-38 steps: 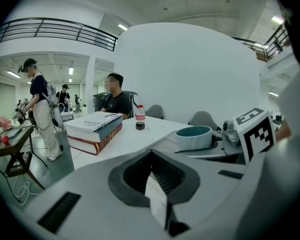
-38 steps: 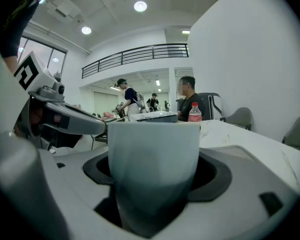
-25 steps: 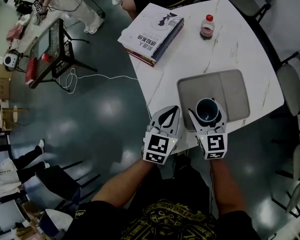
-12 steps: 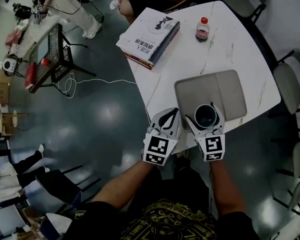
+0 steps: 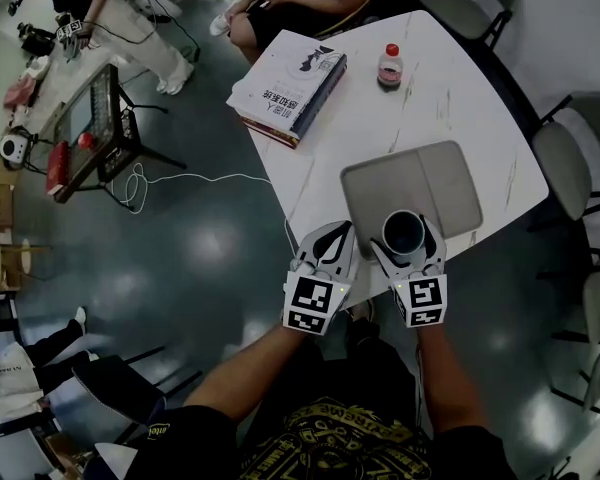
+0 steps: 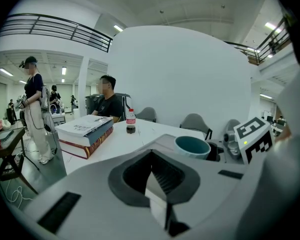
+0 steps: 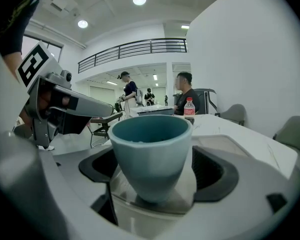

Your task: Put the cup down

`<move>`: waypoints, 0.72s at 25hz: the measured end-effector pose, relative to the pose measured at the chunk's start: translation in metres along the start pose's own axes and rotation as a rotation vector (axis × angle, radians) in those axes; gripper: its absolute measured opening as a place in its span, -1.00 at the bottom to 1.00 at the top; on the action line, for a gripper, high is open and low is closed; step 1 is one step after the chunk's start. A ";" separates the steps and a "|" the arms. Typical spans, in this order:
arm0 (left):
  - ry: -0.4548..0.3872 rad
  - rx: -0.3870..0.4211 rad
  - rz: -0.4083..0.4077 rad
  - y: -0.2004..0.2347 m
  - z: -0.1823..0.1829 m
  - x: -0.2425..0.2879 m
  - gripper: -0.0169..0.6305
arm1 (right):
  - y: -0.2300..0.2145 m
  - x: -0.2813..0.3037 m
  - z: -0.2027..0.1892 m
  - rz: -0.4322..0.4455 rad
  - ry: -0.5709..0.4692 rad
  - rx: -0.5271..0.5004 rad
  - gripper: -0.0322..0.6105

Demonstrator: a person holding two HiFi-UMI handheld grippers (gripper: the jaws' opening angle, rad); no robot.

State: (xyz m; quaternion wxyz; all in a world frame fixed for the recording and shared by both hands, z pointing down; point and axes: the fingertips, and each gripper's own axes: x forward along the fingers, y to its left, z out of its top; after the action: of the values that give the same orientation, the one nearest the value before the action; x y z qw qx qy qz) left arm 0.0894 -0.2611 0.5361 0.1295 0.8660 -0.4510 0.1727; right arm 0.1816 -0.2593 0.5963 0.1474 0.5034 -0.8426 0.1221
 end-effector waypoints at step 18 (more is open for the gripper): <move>-0.052 0.015 -0.087 -0.007 0.019 -0.054 -0.94 | 0.021 -0.081 0.059 -0.181 -0.121 0.072 0.48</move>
State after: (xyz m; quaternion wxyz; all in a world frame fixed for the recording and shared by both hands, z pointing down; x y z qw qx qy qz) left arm 0.0700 -0.2247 0.4955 0.1184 0.8899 -0.4150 0.1477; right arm 0.1915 -0.2045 0.5109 0.0885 0.5891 -0.7959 0.1079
